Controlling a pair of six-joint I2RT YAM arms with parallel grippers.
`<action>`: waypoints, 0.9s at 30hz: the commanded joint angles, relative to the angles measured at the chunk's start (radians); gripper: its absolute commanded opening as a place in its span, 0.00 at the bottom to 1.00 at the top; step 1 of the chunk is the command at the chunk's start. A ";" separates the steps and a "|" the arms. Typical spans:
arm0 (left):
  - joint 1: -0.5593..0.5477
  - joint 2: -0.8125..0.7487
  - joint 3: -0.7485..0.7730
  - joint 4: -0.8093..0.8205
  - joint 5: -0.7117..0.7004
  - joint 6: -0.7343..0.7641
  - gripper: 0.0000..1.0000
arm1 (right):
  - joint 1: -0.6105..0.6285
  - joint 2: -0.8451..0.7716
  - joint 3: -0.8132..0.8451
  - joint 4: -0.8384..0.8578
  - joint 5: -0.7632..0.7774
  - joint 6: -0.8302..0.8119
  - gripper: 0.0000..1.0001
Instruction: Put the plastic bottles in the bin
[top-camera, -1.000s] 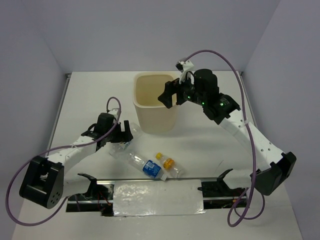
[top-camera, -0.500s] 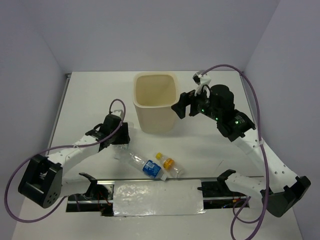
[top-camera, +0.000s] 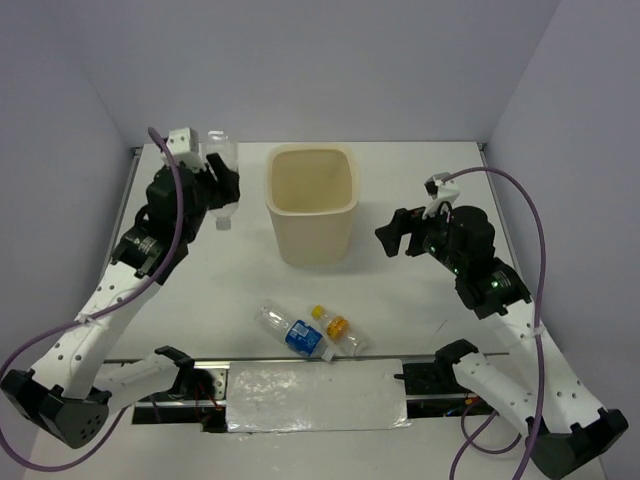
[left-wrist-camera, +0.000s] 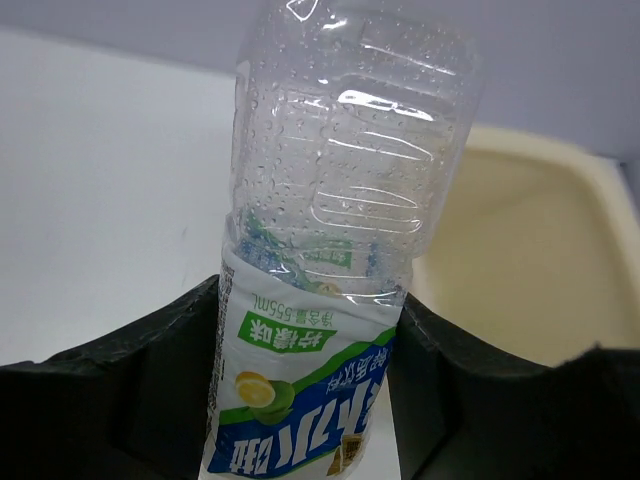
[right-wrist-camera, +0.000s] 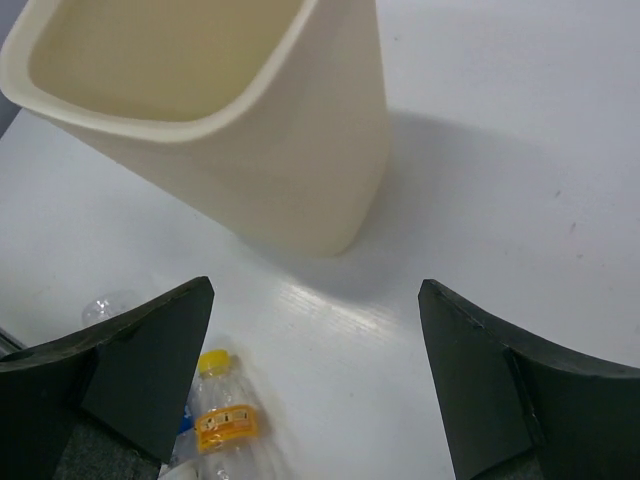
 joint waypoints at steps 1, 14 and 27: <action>0.002 0.043 0.144 0.256 0.163 0.197 0.68 | -0.030 -0.079 -0.022 0.004 0.047 -0.010 0.91; -0.099 0.471 0.482 0.390 0.625 0.316 0.73 | -0.035 -0.171 -0.181 0.014 0.038 0.008 0.92; -0.121 0.391 0.336 0.468 0.647 0.316 0.99 | -0.021 -0.111 -0.247 0.077 0.026 0.010 0.93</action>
